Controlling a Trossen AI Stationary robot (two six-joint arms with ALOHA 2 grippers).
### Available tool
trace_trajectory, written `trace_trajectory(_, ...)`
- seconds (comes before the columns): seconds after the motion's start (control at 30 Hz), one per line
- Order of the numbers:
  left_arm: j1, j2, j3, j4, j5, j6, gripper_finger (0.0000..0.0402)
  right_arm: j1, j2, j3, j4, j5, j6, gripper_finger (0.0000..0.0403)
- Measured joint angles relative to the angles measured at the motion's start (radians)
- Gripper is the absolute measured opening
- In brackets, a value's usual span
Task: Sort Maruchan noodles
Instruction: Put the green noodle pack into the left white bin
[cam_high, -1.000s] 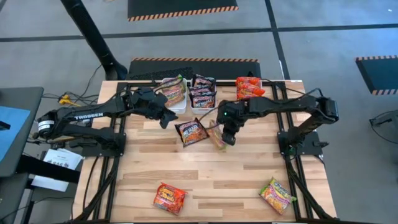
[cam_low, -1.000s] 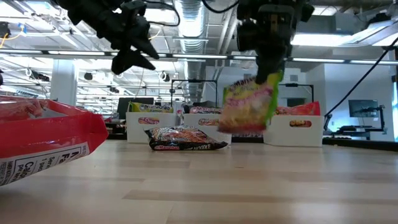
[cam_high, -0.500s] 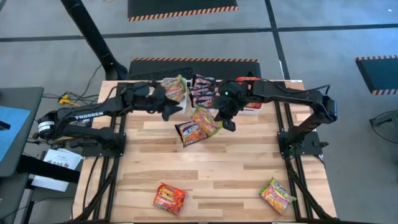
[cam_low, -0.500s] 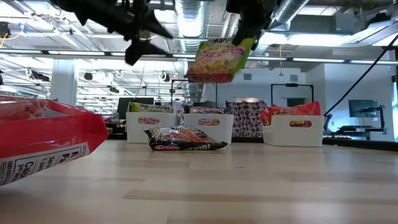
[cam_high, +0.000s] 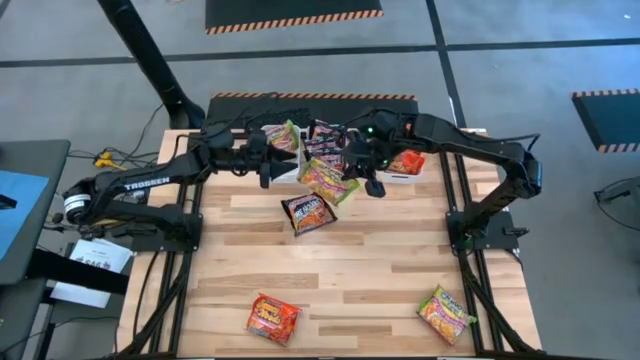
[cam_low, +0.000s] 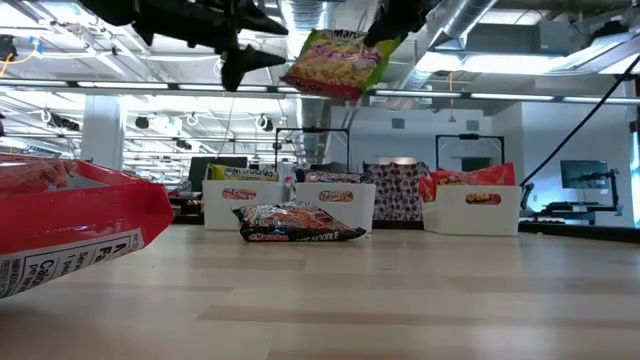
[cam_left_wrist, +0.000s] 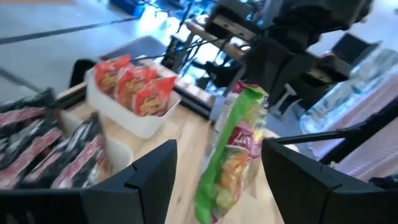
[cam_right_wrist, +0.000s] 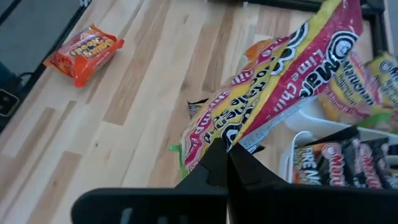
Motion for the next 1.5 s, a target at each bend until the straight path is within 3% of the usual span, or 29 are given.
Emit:
trace_trajectory(0.13, 0.003, 0.069, 0.022, 0.098, 0.035, 0.012, 0.0221, -0.007, 0.000, 0.004, -0.001, 0.001, -0.043, 0.0004)
trace_trajectory(0.4, 0.004, 0.231, 0.124, 0.095, 0.084, 0.115, 0.0221, -0.029, 0.000, 0.004, -0.026, 0.000, -0.094, 0.0005)
trace_trajectory(0.83, 0.005, 0.455, 0.328, 0.085, 0.337, 0.089, 0.0212, -0.064, 0.000, 0.004, -0.065, -0.014, -0.124, 0.0005)
trace_trajectory(1.0, 0.005, 0.464, 0.338, 0.073, 0.369, 0.083, 0.0167, -0.080, 0.000, 0.004, -0.094, -0.014, -0.123, 0.0005)
trace_trajectory(1.3, 0.004, 0.462, 0.338, 0.030, 0.362, 0.100, 0.0027, -0.084, 0.000, 0.004, -0.090, 0.017, -0.128, 0.0035)
trace_trajectory(1.5, 0.007, 0.463, 0.338, 0.018, 0.355, 0.107, 0.0007, -0.084, 0.000, 0.005, -0.085, 0.061, -0.136, 0.0094)
